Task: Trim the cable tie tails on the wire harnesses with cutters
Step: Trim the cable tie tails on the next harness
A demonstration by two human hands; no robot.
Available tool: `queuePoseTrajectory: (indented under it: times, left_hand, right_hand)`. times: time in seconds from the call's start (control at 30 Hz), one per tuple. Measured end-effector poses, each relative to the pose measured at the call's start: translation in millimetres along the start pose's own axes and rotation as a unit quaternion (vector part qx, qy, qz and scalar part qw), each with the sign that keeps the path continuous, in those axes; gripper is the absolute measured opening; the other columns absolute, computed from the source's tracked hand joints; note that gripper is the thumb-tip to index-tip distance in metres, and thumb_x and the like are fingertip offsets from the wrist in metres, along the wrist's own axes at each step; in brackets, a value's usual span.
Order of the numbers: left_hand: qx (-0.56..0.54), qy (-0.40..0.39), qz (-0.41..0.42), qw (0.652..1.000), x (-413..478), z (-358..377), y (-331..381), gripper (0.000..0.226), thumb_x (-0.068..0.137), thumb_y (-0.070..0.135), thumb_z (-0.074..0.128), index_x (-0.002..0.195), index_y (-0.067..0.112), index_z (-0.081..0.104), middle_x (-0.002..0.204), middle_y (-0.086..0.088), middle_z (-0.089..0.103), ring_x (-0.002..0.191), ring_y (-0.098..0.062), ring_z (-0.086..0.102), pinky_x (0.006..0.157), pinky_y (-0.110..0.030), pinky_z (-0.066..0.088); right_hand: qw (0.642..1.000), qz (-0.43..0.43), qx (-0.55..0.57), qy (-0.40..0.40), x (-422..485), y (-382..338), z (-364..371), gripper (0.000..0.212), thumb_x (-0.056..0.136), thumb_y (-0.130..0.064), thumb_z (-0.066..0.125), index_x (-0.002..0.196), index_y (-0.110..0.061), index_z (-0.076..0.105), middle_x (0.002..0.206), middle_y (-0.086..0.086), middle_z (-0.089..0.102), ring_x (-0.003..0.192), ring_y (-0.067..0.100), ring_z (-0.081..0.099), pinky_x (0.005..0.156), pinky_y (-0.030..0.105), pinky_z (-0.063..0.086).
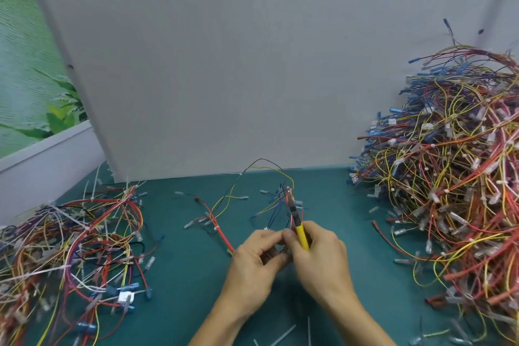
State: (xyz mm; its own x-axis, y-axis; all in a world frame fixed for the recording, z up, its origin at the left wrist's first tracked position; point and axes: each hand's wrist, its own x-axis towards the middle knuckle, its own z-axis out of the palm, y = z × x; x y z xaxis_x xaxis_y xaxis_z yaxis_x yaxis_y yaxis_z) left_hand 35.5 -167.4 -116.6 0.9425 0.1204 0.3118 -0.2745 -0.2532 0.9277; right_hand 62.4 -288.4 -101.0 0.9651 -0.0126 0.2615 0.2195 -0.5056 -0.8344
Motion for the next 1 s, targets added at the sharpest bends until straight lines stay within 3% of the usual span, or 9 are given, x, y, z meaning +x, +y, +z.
queuePoseTrajectory:
  times: [0.07, 0.17, 0.3, 0.37, 0.57, 0.73, 0.83, 0.93, 1.0]
  left_hand:
    - [0.005, -0.036, 0.002, 0.999, -1, -2, -1, 0.053, 0.079, -0.008, 0.069, 0.101, 0.041, 0.071, 0.096, 0.004, 0.063, 0.075, -0.007, 0.055, 0.077, -0.019, 0.047]
    - [0.01, -0.053, 0.011, 0.998, 0, -7, 0, 0.038, 0.077, 0.0, 0.071, 0.104, 0.026, 0.072, 0.101, 0.008, 0.068, 0.089, -0.007, 0.064, 0.087, -0.027, 0.052]
    - [0.133, 0.14, 0.019, 0.981, 10, -25, -5, 0.027, 0.079, 0.009, 0.074, 0.085, 0.035, 0.069, 0.089, 0.01, 0.067, 0.081, 0.001, 0.062, 0.073, -0.009, 0.045]
    - [0.176, 0.189, -0.018, 0.966, 14, -37, -10, 0.025, 0.081, 0.01, 0.072, 0.081, 0.034, 0.067, 0.086, 0.009, 0.065, 0.077, 0.004, 0.06, 0.068, -0.002, 0.039]
    - [0.344, 0.129, -0.07, 0.928, 13, -44, -26, 0.011, 0.087, 0.026, 0.065, 0.097, 0.025, 0.07, 0.091, 0.008, 0.057, 0.086, -0.013, 0.06, 0.08, -0.027, 0.046]
    - [0.365, 0.098, -0.075, 0.923, 11, -41, -25, 0.018, 0.087, 0.033, 0.062, 0.104, 0.027, 0.068, 0.095, 0.009, 0.057, 0.089, -0.011, 0.058, 0.08, -0.023, 0.045]
    - [0.361, 0.096, -0.075, 0.924, 11, -42, -25, 0.017, 0.087, 0.033, 0.063, 0.102, 0.027, 0.068, 0.091, 0.011, 0.056, 0.084, -0.007, 0.055, 0.075, -0.02, 0.042]
    - [0.333, 0.134, -0.054, 0.932, 13, -42, -23, 0.019, 0.086, 0.025, 0.067, 0.104, 0.022, 0.069, 0.091, 0.012, 0.057, 0.083, -0.007, 0.054, 0.073, -0.017, 0.035]
    - [0.297, 0.179, -0.031, 0.937, 15, -43, -21, 0.03, 0.085, 0.02, 0.069, 0.115, 0.019, 0.064, 0.103, 0.009, 0.056, 0.094, -0.013, 0.054, 0.085, -0.02, 0.038]
  right_hand:
    - [1.0, 0.011, 0.006, -0.001, 4, 1, -3, 0.03, 0.088, -0.031, 0.066, 0.066, -0.014, 0.056, 0.057, -0.001, 0.058, 0.062, 0.018, 0.051, 0.061, 0.029, 0.041]
    - [0.999, 0.03, 0.009, 0.006, 11, 5, -9, 0.027, 0.086, -0.024, 0.066, 0.064, -0.01, 0.057, 0.058, 0.005, 0.059, 0.066, 0.03, 0.053, 0.062, 0.034, 0.042]
    - [0.997, -0.005, -0.027, 0.066, 23, 12, -31, 0.028, 0.088, -0.02, 0.064, 0.067, -0.004, 0.054, 0.058, 0.013, 0.054, 0.061, 0.033, 0.044, 0.057, 0.036, 0.036]
    - [0.994, -0.039, -0.039, 0.099, 28, 12, -45, 0.023, 0.089, -0.019, 0.063, 0.071, -0.008, 0.056, 0.055, 0.008, 0.052, 0.061, 0.033, 0.046, 0.056, 0.036, 0.036]
    - [0.984, -0.102, 0.004, 0.143, 43, 2, -68, 0.018, 0.092, -0.016, 0.061, 0.075, -0.014, 0.056, 0.055, 0.003, 0.046, 0.055, 0.024, 0.039, 0.052, 0.034, 0.032]
    - [0.978, -0.146, 0.058, 0.135, 56, -14, -78, 0.012, 0.093, -0.017, 0.062, 0.081, -0.014, 0.061, 0.065, 0.014, 0.055, 0.063, 0.031, 0.048, 0.058, 0.039, 0.042]
    - [0.97, -0.159, 0.113, 0.144, 62, -18, -80, 0.01, 0.092, -0.018, 0.065, 0.083, -0.022, 0.063, 0.066, 0.006, 0.057, 0.06, 0.017, 0.047, 0.06, 0.032, 0.043]
    - [0.962, -0.161, 0.161, 0.154, 68, -19, -82, 0.012, 0.092, -0.019, 0.065, 0.084, -0.029, 0.063, 0.073, 0.005, 0.061, 0.064, 0.013, 0.053, 0.064, 0.033, 0.048]
    - [0.959, -0.166, 0.177, 0.149, 71, -20, -83, 0.014, 0.093, -0.019, 0.064, 0.087, -0.032, 0.063, 0.078, 0.004, 0.065, 0.07, 0.023, 0.06, 0.07, 0.04, 0.053]
